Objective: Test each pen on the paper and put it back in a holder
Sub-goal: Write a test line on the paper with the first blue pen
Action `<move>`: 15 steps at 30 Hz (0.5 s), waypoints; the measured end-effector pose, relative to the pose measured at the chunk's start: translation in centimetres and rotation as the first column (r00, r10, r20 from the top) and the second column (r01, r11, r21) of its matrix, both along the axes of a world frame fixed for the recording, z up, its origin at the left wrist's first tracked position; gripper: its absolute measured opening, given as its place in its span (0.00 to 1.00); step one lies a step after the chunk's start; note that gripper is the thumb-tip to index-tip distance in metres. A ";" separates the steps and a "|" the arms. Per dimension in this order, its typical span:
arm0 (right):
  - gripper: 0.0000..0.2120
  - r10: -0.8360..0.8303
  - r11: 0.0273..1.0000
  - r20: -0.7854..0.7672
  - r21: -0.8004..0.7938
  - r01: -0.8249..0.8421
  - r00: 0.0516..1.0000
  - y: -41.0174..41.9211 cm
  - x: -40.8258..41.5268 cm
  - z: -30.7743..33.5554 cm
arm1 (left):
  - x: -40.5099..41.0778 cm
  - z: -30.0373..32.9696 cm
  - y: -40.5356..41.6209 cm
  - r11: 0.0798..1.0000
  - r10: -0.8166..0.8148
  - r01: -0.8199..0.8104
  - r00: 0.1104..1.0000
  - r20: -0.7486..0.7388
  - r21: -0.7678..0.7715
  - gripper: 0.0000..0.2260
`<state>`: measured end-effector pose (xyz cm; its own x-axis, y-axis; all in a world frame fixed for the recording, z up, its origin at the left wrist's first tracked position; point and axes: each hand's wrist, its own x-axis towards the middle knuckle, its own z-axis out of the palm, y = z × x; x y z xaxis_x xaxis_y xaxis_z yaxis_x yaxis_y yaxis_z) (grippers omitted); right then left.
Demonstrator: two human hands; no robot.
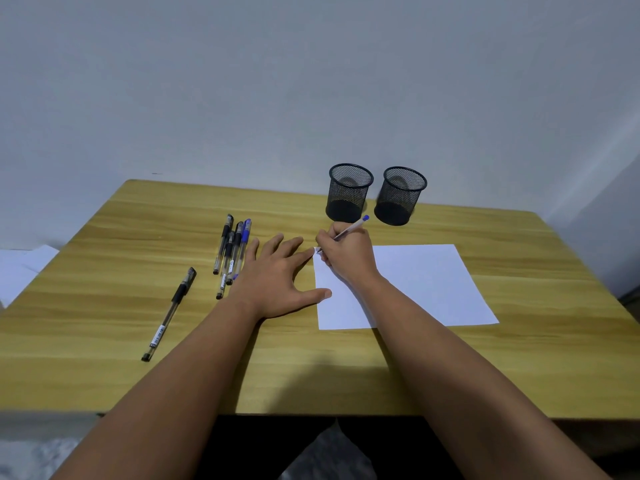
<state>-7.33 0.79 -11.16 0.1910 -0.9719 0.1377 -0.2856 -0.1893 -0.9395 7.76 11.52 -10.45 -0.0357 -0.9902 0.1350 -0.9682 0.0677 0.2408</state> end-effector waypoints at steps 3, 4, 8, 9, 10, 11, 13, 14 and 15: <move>0.17 -0.013 1.000 0.044 0.000 0.013 0.999 0.3 0.0 0.3 | 0.0 0.0 0.0 1.000 -0.001 0.001 1.000 0.007 -0.001 0.43; 0.18 -0.015 1.000 0.058 0.000 0.015 0.998 0.4 0.0 0.3 | 0.0 0.0 0.0 1.000 -0.002 0.002 1.000 0.008 0.001 0.44; 0.18 -0.002 1.000 0.015 -0.017 0.002 1.000 0.4 -0.1 0.3 | 0.0 0.1 -0.1 1.000 -0.003 0.003 1.000 0.022 0.002 0.44; 0.18 0.000 1.000 -0.006 -0.026 0.000 1.000 0.5 0.0 0.3 | 0.1 0.1 -0.1 1.000 -0.005 0.005 1.000 0.026 0.001 0.44; 0.18 -0.005 0.999 -0.015 -0.034 0.004 1.000 0.5 0.0 0.2 | 0.1 0.1 -0.1 1.000 -0.005 0.005 1.000 0.026 0.000 0.44; 0.18 -0.011 0.999 -0.013 -0.037 0.011 1.000 0.5 0.0 0.3 | 0.0 0.0 0.0 1.000 -0.004 0.004 1.000 0.021 0.000 0.44; 0.18 -0.018 0.999 -0.016 -0.046 0.017 1.000 0.5 0.0 0.3 | 0.0 0.1 0.0 1.000 -0.003 0.004 1.000 0.017 -0.001 0.44; 0.18 -0.015 0.998 -0.028 -0.055 0.014 0.999 0.6 -0.1 0.4 | 0.0 0.1 0.0 1.000 -0.003 0.004 1.000 0.016 -0.004 0.44; 0.17 -0.016 0.998 -0.040 -0.064 0.013 0.999 0.6 -0.1 0.4 | 0.0 0.1 0.0 1.000 -0.003 0.003 1.000 0.016 -0.007 0.44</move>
